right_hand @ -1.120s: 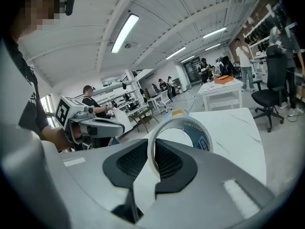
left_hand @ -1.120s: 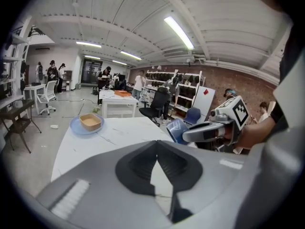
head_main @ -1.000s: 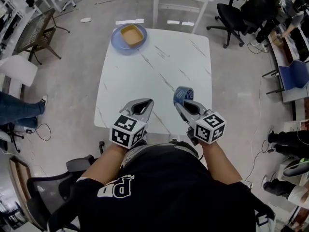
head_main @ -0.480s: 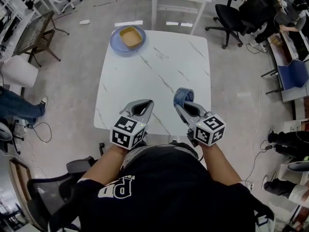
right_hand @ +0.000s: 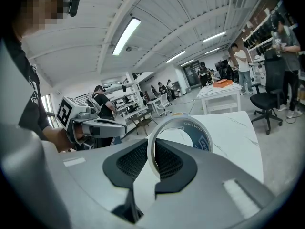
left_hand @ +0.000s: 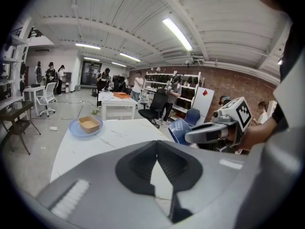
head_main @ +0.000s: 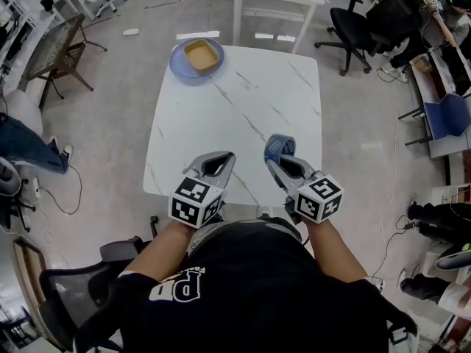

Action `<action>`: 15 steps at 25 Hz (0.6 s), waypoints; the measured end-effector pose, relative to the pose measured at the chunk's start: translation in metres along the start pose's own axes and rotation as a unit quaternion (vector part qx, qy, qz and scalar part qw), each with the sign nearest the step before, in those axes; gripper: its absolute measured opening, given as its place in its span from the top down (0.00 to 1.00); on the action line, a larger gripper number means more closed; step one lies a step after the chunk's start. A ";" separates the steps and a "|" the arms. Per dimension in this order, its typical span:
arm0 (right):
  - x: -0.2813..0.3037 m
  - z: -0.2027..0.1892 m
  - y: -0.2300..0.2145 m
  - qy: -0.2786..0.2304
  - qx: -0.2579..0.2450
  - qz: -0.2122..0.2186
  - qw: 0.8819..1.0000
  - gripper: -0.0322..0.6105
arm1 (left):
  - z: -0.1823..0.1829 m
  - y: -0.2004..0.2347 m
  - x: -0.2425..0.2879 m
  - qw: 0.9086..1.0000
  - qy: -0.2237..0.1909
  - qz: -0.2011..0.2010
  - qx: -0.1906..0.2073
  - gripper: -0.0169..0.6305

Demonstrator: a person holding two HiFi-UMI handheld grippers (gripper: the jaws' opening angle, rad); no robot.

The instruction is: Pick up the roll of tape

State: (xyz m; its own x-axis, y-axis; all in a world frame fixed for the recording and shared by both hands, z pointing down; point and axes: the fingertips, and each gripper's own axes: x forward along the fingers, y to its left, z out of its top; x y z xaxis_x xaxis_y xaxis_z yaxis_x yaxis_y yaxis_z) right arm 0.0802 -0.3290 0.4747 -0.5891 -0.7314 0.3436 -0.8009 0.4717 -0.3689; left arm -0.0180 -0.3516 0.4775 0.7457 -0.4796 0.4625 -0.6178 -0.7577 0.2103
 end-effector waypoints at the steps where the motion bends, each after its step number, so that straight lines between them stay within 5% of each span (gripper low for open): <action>1: 0.000 0.000 0.000 0.000 0.000 0.000 1.000 0.88 | 0.000 0.000 0.000 1.000 0.000 0.000 0.000 0.88; 15: 0.000 -0.002 0.001 0.004 0.000 -0.001 1.000 0.88 | 0.000 -0.001 -0.001 1.000 -0.001 -0.001 -0.001 0.88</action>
State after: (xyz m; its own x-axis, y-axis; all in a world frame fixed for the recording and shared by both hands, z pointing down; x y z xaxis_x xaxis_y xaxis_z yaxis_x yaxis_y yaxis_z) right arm 0.0789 -0.3276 0.4764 -0.5878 -0.7285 0.3518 -0.8024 0.4695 -0.3685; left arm -0.0181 -0.3508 0.4765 0.7473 -0.4791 0.4604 -0.6167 -0.7581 0.2122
